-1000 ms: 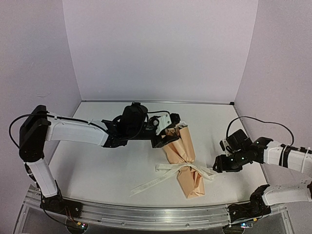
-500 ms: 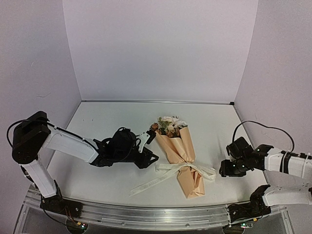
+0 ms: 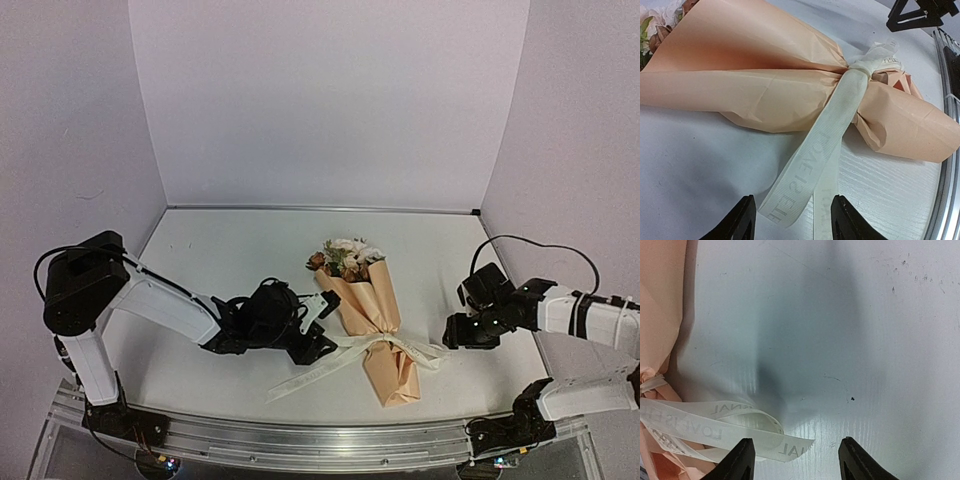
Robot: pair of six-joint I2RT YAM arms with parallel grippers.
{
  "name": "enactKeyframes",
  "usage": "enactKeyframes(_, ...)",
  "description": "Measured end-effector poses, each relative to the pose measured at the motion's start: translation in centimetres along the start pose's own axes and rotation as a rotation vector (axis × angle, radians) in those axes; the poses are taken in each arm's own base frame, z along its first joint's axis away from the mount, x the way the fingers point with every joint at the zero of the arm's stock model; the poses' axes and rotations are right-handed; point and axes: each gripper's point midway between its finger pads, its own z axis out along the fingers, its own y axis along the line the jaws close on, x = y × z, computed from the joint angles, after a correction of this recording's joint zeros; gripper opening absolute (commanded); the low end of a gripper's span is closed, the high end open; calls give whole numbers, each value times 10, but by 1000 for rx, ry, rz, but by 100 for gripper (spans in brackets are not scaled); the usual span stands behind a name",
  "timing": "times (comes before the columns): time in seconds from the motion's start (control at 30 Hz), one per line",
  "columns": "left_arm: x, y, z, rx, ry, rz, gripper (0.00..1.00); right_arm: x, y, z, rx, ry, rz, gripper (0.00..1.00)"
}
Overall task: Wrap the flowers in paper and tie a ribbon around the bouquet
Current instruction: Tie the ribbon around the folded bouquet.
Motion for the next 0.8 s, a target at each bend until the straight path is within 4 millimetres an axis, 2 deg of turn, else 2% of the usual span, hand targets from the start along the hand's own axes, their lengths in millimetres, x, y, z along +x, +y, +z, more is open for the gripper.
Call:
enactKeyframes(0.13, 3, -2, 2, -3, 9, 42, 52, 2, 3, 3, -12, 31, -10, 60)
enactKeyframes(0.3, 20, 5, 12, -51, 51, 74, 50, 1, 9, 6, -27, 63, -19, 59)
enactKeyframes(0.37, 24, 8, 14, -67, 62, 81, 44, 0, 11, 7, -34, 73, -20, 59)
enactKeyframes(0.43, 26, 12, 15, -89, 66, 84, 32, 1, 13, 9, -40, 84, -22, 58)
enactKeyframes(0.53, 26, 16, 18, -114, 65, 85, 18, 2, 15, 12, -39, 103, -27, 56)
enactKeyframes(0.67, 23, 20, 21, -136, 61, 84, 9, 4, 17, 17, -42, 138, -43, 52)
enactKeyframes(0.8, 23, 23, 21, -151, 59, 85, 6, 6, 20, 21, -47, 173, -58, 50)
